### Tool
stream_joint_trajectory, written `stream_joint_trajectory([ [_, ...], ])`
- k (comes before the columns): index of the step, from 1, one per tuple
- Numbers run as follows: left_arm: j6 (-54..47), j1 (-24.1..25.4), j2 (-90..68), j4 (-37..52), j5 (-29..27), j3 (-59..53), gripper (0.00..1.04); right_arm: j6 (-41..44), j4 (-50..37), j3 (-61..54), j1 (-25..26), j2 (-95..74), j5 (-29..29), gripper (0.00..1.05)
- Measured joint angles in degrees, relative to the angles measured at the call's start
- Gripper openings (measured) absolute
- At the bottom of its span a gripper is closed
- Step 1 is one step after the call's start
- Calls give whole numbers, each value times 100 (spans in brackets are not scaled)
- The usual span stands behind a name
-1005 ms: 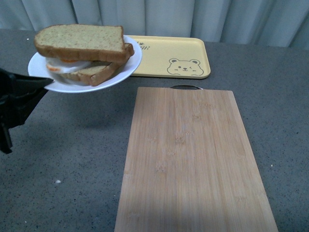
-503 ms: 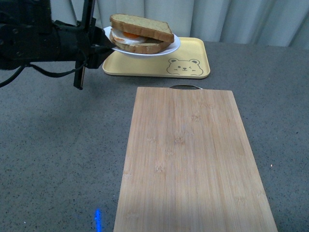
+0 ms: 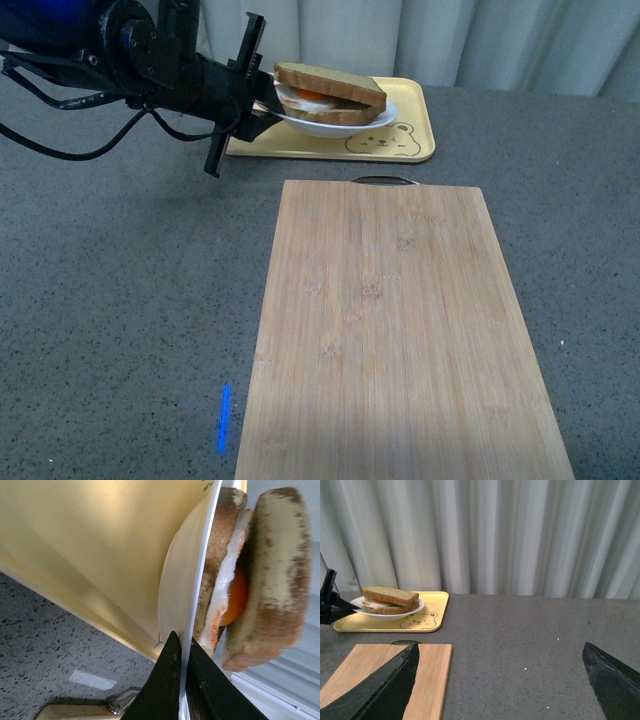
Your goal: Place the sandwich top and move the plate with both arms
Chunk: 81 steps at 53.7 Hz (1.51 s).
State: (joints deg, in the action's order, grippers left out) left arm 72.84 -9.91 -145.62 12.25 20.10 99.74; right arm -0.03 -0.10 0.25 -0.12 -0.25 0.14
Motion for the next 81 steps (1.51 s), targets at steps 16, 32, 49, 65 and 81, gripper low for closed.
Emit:
stream_joint_trajectory([
  [16,-39,-7,52,44,-20,-103,29,0,0,0,0,0,0,95],
  [32,-133,59,901,544,-85,-1388,81,0,0,0,-2,0,0,95],
  [49,-4459,57,2194,5117,-2793,-4671,66,0,0,0,0,0,0,95],
  [65,-7075,428,4151,6280,-2577,-7158,7,0,0,0,0,0,0,95],
  [81,-7187,688,5949,6024,-2284,-8695,4,0,0,0,0,0,0,95],
])
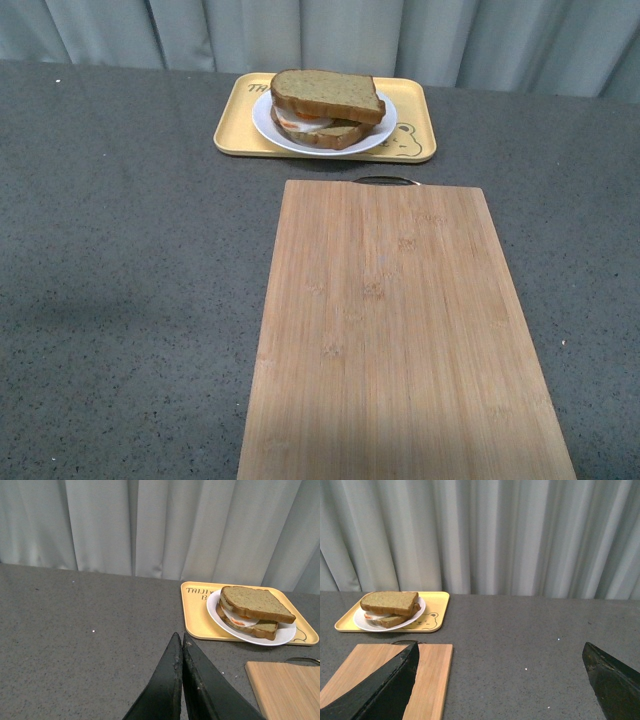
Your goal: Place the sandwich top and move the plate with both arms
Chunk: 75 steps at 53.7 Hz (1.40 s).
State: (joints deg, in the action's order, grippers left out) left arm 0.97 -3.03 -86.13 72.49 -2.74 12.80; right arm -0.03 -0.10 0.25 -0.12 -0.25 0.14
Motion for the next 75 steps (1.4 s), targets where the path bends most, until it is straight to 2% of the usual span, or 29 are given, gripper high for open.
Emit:
stream_joint_trajectory([
  [6,-20,243,588,-258,254,-295,4,0,0,0,0,0,-2,95],
  [9,-26,289,1058,-802,243,-363,4,0,0,0,0,0,-2,95],
  [15,-39,291,1976,-1314,262,-638,4,0,0,0,0,0,0,95],
  [38,-52,291,3781,-2667,267,-1113,4,0,0,0,0,0,0,95],
  [75,-55,291,6155,-4787,273,-1182,4,0,0,0,0,0,0,95],
])
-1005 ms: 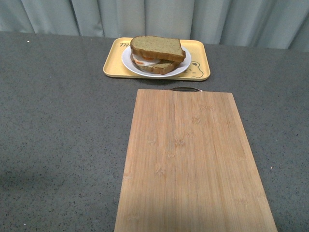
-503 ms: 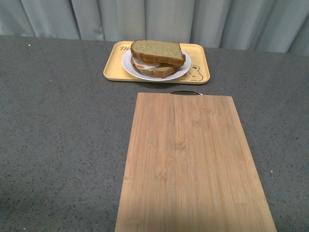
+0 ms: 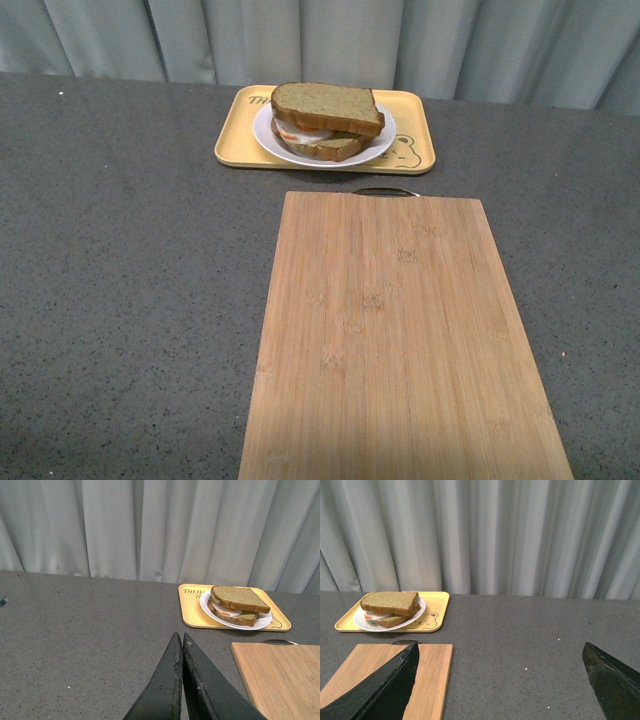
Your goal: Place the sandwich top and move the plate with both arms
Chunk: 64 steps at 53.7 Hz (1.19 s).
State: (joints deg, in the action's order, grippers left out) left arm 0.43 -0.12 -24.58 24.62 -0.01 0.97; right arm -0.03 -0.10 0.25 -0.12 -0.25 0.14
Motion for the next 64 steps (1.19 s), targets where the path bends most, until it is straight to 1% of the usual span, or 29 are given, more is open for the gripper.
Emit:
stream_joint_trajectory([
  [13,0,0,660,-643,0,0,4,0,0,0,0,0,0,95],
  [42,0,0,1449,-1432,0,0,4,0,0,0,0,0,0,95],
  [44,0,0,1593,-1585,0,0,4,0,0,0,0,0,0,95],
  [46,-2,0,1910,-2055,0,0,4,0,0,0,0,0,0,95],
  [49,-2,0,2249,-2387,0,0,4,0,0,0,0,0,-2,95],
  [58,-2,0,2426,-2448,0,0,4,0,0,0,0,0,0,95],
  [59,2,0,2426,-2450,2,0,5,0,0,0,0,0,0,95],
  [61,0,0,2426,-2450,2,0,10,0,0,0,0,0,0,95],
  [64,-2,0,2430,-2450,2,0,21,0,0,0,0,0,0,95],
])
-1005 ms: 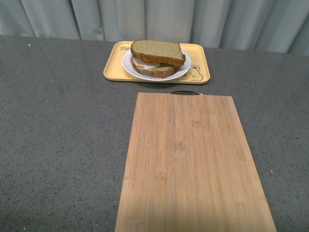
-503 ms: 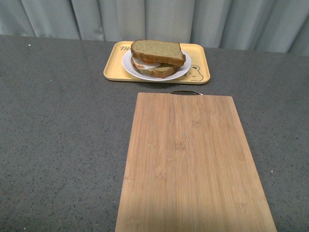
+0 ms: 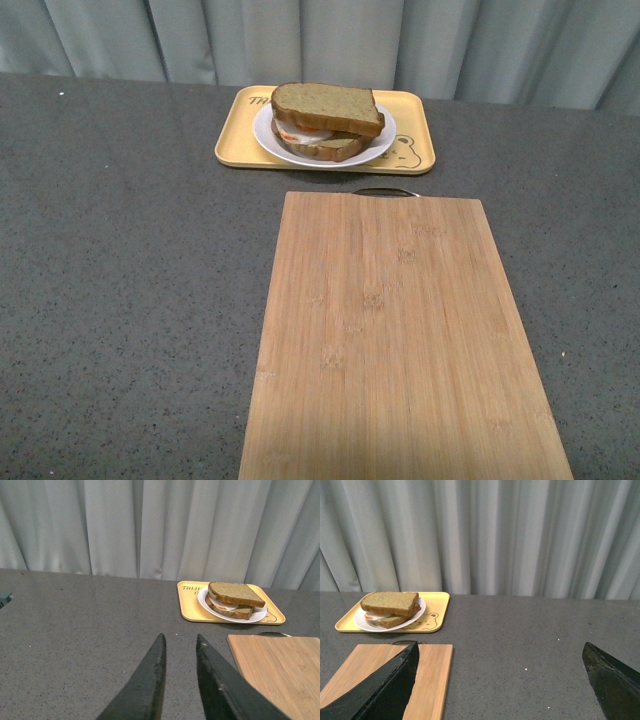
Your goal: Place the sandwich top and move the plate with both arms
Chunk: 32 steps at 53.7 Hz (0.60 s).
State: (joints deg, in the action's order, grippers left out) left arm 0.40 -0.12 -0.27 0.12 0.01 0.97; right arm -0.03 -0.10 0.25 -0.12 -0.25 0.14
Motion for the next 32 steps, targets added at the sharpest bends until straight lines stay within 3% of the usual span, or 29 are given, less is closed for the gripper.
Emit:
stream_joint_trajectory([
  [18,0,0,4,0,0,0,98,0,0,0,0,0,-2,95],
  [32,-4,0,4,0,0,0,98,0,0,0,0,0,0,95],
])
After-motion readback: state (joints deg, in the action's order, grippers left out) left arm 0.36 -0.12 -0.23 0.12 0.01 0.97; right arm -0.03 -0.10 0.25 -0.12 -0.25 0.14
